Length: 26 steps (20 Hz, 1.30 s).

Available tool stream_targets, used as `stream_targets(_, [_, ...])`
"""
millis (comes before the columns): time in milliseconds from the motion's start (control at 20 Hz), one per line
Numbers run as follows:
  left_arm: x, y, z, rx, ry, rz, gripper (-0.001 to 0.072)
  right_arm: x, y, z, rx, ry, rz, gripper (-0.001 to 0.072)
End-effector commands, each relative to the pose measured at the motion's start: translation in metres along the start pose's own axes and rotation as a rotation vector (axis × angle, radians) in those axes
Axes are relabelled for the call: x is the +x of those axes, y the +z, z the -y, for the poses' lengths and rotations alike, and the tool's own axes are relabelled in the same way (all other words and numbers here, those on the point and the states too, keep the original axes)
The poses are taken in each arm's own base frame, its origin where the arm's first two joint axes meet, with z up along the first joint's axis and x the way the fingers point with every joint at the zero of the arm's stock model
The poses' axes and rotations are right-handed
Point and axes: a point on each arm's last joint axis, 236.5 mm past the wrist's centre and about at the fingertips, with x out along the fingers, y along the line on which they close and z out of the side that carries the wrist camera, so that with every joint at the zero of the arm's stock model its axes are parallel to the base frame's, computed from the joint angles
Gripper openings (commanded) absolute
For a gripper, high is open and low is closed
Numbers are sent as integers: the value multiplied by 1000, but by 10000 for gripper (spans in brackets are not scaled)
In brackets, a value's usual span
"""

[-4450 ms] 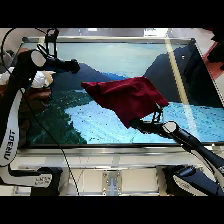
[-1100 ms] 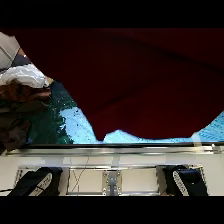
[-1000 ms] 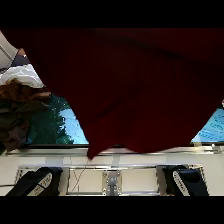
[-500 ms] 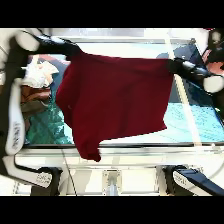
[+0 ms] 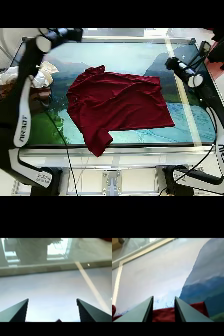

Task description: Fold the shirts.

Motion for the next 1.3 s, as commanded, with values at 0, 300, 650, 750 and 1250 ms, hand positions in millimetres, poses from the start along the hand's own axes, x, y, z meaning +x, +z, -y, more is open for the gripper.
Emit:
stream_targets(0, [-90, 69, -47, 94, 126, 40, 671, -52, 50, 35, -90, -76, 40, 326])
stream_targets(300, [-228, -11, -133, 11, 346, -320, 572, -175, 70, 129, -117, -337, -66, 441])
stream_targets(650, [-281, -294, -52, -926, 325, -407, 492, -198, 4, 164, -16, -384, -210, 453])
stream_targets(750, [-293, -357, -1, -1150, 239, -534, 493, -191, -6, 156, 2, -332, -221, 453])
stream_targets(1250, [-301, -408, 52, -971, 62, -667, 492, -183, -6, 136, 93, -246, -195, 453])
